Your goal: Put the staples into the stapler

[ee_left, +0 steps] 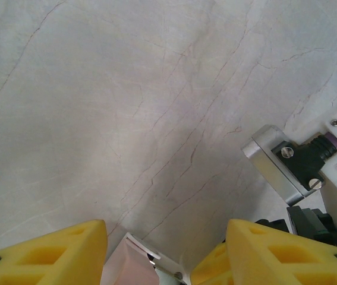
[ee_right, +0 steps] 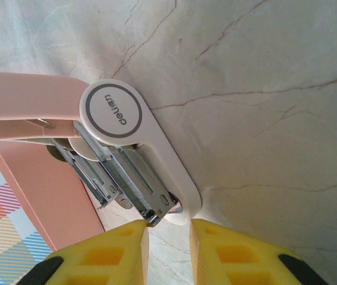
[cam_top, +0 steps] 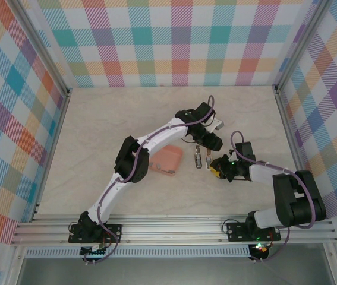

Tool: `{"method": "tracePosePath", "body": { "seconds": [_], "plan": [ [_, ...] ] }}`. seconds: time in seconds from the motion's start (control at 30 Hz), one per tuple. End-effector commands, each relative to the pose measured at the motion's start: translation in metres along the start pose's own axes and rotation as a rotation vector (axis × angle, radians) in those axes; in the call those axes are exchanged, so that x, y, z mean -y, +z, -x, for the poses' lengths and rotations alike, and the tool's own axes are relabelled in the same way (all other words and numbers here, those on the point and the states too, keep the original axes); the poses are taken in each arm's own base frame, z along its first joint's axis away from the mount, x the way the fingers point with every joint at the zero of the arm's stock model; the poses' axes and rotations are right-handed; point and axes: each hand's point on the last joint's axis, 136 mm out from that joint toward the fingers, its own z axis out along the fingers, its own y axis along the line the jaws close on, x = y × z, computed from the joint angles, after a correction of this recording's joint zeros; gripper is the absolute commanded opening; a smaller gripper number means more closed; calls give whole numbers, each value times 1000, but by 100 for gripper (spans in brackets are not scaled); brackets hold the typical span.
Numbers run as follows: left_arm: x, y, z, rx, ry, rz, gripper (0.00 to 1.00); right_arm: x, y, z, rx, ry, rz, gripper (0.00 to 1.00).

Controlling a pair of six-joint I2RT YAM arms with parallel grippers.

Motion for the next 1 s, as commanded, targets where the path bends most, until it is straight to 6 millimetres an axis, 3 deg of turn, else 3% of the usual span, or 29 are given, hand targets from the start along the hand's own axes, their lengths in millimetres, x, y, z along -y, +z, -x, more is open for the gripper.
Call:
{"method": "tracePosePath", "body": {
  "seconds": [0.0,0.97],
  "plan": [
    [22,-7,-7,-22,34,-30,55,16,0,3,13,19,-66,24],
    [32,-13,-13,-25,48,-44,55,22,-2,4,34,15,-89,22]
  ]
}}
